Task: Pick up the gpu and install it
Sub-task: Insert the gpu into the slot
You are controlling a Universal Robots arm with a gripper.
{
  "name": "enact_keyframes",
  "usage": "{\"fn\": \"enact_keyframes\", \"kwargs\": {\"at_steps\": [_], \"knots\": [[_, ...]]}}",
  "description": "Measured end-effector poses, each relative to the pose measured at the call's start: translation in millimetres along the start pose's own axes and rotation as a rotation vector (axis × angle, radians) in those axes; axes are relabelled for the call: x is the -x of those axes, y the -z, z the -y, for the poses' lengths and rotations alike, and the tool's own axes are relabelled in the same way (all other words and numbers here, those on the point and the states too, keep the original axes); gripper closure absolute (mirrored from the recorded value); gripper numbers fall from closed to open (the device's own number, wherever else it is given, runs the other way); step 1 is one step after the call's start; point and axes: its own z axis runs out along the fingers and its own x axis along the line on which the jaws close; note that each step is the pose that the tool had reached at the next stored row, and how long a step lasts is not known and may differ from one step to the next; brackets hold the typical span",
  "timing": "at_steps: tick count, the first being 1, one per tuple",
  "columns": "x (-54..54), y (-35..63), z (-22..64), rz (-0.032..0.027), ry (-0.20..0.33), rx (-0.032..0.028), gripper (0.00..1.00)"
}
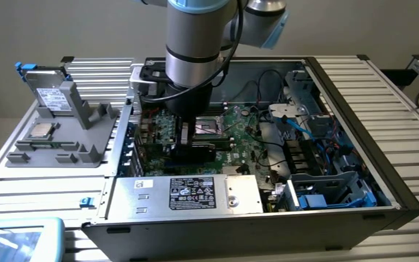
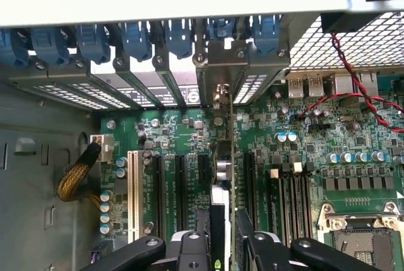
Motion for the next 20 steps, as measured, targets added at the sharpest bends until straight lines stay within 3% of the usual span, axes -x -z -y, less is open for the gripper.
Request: {"fn": "enact_keyframes", "kwargs": {"at_steps": [20], "knots": [[0.6, -1.9, 0.1, -0.0007, 0.006, -0.0001, 0.73]]}}
